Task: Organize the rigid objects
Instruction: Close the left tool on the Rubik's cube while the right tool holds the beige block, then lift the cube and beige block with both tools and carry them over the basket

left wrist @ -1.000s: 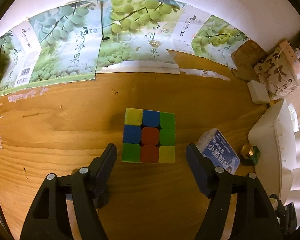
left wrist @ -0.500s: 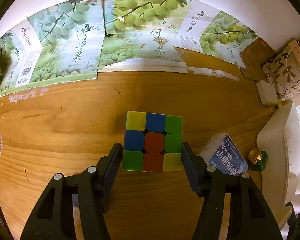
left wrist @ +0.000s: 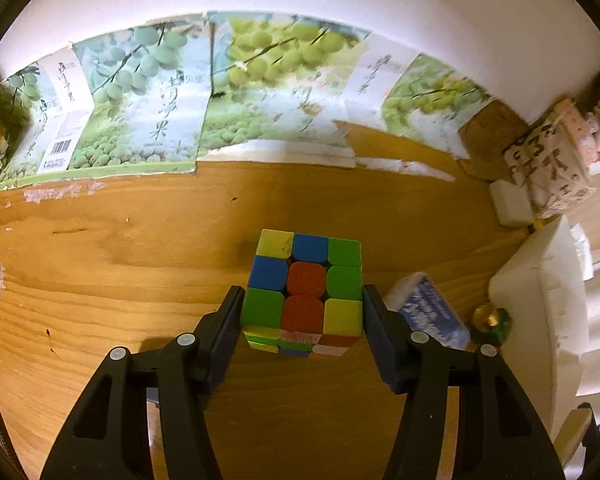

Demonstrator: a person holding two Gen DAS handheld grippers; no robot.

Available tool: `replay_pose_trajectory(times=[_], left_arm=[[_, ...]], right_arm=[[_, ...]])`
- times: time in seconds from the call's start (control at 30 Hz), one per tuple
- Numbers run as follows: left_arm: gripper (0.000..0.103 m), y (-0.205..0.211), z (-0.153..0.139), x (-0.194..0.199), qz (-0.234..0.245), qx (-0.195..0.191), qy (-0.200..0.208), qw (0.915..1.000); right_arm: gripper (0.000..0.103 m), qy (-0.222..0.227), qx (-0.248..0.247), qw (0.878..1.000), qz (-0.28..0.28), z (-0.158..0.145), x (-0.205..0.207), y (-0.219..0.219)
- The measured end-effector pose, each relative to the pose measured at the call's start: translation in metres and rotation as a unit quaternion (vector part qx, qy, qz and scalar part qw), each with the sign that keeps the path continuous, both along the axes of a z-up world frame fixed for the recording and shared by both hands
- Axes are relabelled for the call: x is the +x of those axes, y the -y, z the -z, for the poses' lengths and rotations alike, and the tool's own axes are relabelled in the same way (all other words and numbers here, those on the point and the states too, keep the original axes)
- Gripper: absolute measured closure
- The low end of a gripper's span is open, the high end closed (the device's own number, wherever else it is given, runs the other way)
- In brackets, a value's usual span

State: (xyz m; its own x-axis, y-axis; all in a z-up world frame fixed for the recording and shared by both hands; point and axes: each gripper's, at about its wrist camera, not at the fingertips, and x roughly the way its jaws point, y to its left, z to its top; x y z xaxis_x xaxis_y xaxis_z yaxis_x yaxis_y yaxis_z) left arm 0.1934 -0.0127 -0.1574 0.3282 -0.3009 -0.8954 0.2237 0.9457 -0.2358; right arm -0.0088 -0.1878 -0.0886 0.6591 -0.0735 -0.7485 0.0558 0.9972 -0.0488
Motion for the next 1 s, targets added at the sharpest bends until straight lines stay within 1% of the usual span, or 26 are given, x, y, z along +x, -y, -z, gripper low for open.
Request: replay_pose_trajectory(times=[0.13,0.2,0.33,0.43,0.5,0.63,0.77,0.83,0.93,1.0], left_arm=[[0.042,0.002,-0.014,-0.013,0.005,-0.022,0.023,0.9995],[0.042,0.002,-0.023,-0.021,0.007,-0.034,0.042,0.9985],[0.042,0.000,-0.042,-0.040,0.007,-0.061,0.079,0.9950],[0.042,0.000,-0.057,-0.052,0.006,-0.073,0.105,0.9918],[0.042,0.001,-0.065,-0.060,0.005,-0.089,0.113,0.9896],[0.043,0.005,-0.081,-0.075,-0.003,-0.090,0.136,0.9867],[0.043,0.010,-0.093,-0.088,-0.006,-0.101,0.144,0.9844],[0.043,0.014,-0.099,-0.094,-0.009,-0.100,0.147,0.9841],[0.043,0.022,-0.111,-0.104,-0.013,-0.097,0.162,0.9819],[0.043,0.026,-0.117,-0.110,-0.013,-0.103,0.171,0.9799]], right_arm=[[0.041,0.009,-0.001,1.000,-0.005,-0.008,-0.002,0.005],[0.041,0.016,-0.001,1.000,-0.008,-0.013,-0.003,0.009],[0.041,0.032,-0.004,0.999,-0.023,-0.023,-0.006,0.013],[0.041,0.042,0.000,0.998,-0.036,-0.029,-0.009,0.016],[0.041,0.047,0.001,0.998,-0.048,-0.033,-0.011,0.018],[0.041,0.055,0.002,0.996,-0.070,-0.039,-0.016,0.023],[0.041,0.061,0.002,0.994,-0.087,-0.045,-0.023,0.033],[0.041,0.062,0.003,0.994,-0.091,-0.046,-0.026,0.038],[0.041,0.063,0.005,0.993,-0.096,-0.048,-0.030,0.049],[0.041,0.063,0.007,0.993,-0.097,-0.048,-0.033,0.059]])
